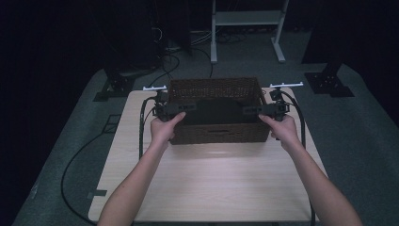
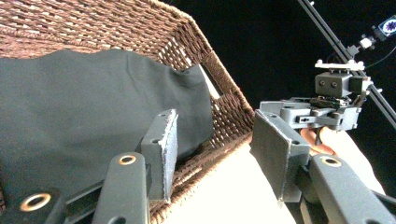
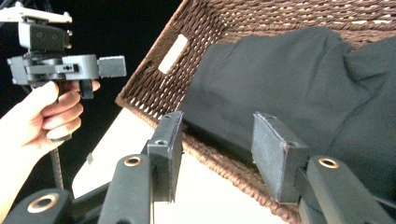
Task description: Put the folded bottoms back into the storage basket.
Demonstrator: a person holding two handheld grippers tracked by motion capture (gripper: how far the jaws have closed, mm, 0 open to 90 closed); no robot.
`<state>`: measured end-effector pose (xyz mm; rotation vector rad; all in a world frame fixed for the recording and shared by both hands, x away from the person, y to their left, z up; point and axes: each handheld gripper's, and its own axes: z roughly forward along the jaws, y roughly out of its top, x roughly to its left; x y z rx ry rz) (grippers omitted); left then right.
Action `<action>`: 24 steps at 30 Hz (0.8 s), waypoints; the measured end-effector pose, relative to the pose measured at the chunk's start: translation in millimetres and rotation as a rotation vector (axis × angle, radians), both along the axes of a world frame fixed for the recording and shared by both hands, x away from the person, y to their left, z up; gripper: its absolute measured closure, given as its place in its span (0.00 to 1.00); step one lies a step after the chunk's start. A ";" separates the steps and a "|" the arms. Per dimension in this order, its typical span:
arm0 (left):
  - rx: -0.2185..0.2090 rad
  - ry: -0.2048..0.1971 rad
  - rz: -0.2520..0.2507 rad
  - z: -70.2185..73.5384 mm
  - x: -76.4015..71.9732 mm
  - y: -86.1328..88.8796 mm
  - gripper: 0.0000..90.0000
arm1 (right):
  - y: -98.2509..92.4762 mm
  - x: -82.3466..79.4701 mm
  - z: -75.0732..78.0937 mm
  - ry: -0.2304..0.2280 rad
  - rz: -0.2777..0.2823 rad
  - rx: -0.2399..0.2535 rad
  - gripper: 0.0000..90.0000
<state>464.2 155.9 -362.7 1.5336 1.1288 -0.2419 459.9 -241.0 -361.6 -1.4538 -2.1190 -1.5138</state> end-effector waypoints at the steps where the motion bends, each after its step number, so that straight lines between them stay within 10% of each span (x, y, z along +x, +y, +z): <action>1: 0.002 -0.002 -0.004 0.3 -0.6 0.0 0.55 | 0.3 -1.5 0.3 -0.001 0.003 -0.004 0.58; 24: 0.002 -0.004 -0.069 -1.0 -20.0 -12.9 0.48 | -2.3 -27.6 -4.8 -0.018 0.063 -0.015 0.54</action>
